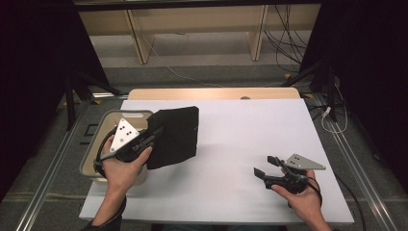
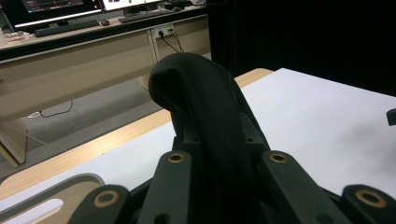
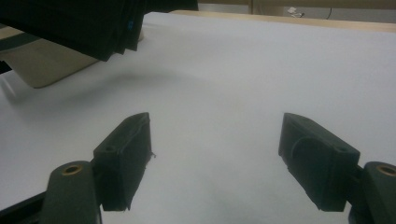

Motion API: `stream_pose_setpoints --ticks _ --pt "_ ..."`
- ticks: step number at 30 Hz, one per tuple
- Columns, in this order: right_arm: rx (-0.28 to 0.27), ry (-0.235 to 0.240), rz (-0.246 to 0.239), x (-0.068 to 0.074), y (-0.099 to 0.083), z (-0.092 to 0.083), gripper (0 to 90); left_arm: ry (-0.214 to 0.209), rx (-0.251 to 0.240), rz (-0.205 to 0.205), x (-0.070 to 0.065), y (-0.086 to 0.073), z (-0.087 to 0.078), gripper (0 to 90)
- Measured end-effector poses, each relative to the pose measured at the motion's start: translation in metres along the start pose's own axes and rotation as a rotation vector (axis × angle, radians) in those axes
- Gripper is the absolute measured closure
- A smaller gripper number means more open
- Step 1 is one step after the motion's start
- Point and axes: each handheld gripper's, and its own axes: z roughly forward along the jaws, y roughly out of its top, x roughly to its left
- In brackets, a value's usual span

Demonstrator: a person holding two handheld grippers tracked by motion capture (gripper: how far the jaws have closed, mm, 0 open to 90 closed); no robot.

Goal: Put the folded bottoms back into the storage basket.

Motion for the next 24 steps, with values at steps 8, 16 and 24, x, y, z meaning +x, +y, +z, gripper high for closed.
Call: stream_pose_setpoints --ticks 8,16,24 --pt "0.000 0.000 0.000 0.000 0.000 0.000 26.3 0.011 -0.004 -0.004 0.004 0.001 -0.003 78.7" --pt "0.001 0.000 0.000 0.000 0.000 0.000 26.3 0.025 -0.014 -0.007 0.008 0.003 -0.007 78.7" --pt "-0.002 0.000 0.000 0.000 0.000 0.001 26.4 0.034 -0.019 -0.012 0.012 0.004 -0.010 78.7"
